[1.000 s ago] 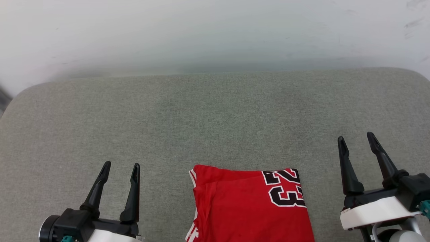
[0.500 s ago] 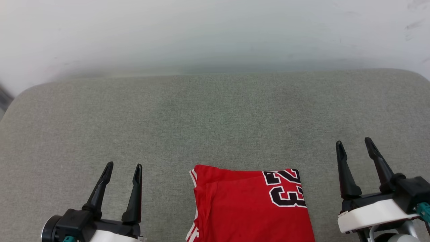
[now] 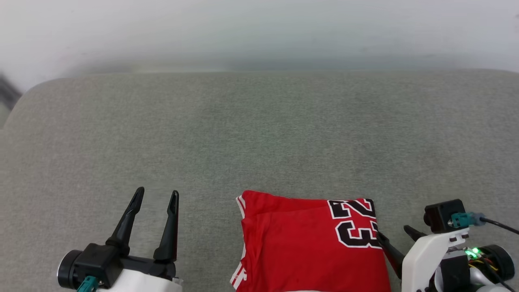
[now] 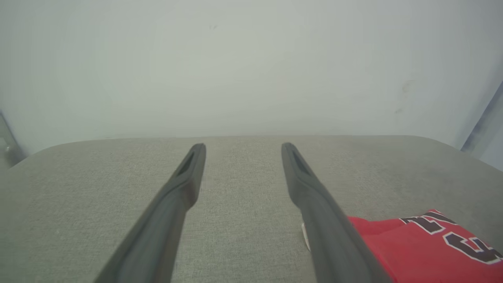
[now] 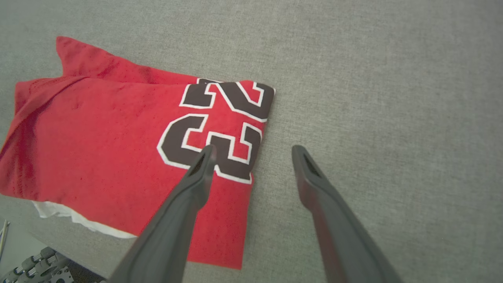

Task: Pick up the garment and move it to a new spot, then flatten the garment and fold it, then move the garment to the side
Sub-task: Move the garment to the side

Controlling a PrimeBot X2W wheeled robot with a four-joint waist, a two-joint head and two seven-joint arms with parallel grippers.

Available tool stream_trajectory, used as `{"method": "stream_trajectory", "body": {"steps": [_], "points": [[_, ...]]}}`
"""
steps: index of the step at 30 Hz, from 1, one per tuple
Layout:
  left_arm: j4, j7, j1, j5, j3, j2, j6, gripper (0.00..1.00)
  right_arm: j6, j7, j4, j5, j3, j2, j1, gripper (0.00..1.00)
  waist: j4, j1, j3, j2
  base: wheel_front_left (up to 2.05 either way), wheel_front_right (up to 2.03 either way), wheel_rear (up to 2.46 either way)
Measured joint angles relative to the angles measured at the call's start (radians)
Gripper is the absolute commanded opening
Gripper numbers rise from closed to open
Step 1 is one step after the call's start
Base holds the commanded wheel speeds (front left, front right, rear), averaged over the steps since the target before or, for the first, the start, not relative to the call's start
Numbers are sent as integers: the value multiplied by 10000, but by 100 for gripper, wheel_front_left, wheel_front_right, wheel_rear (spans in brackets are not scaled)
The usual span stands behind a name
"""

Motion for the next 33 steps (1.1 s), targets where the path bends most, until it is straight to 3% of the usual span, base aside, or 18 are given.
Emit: {"method": "stream_trajectory", "body": {"steps": [8,18,19,20,21,28,33], "points": [[105,0,-310,-67,-201,4,0,100,0,1484,616,-407,-36,291,-200,100,550,0,430,0,0,0,0],[219,0,-584,-65,-341,40,0,100,-19,1624,2092,-508,309,410,-704,100,1020,0,861,0,0,0,0],[238,0,-604,-65,-351,48,0,100,-19,1540,2178,-560,391,384,-743,55,1029,0,869,0,0,0,0],[263,0,-616,-65,-360,56,0,100,-19,1423,2243,-593,466,351,-775,21,1025,0,861,1,0,0,0],[276,0,-616,-65,-374,61,0,100,-19,1271,2311,-646,537,336,-825,0,1014,0,850,0,0,0,0],[376,0,-581,-56,-476,123,0,100,13,575,2385,-1425,1453,-253,-1378,0,632,0,627,0,0,0,0],[359,0,-490,-40,-667,104,0,100,6,587,1850,-2215,2393,-1712,-2092,0,34,1,514,0,0,0,0]]}}
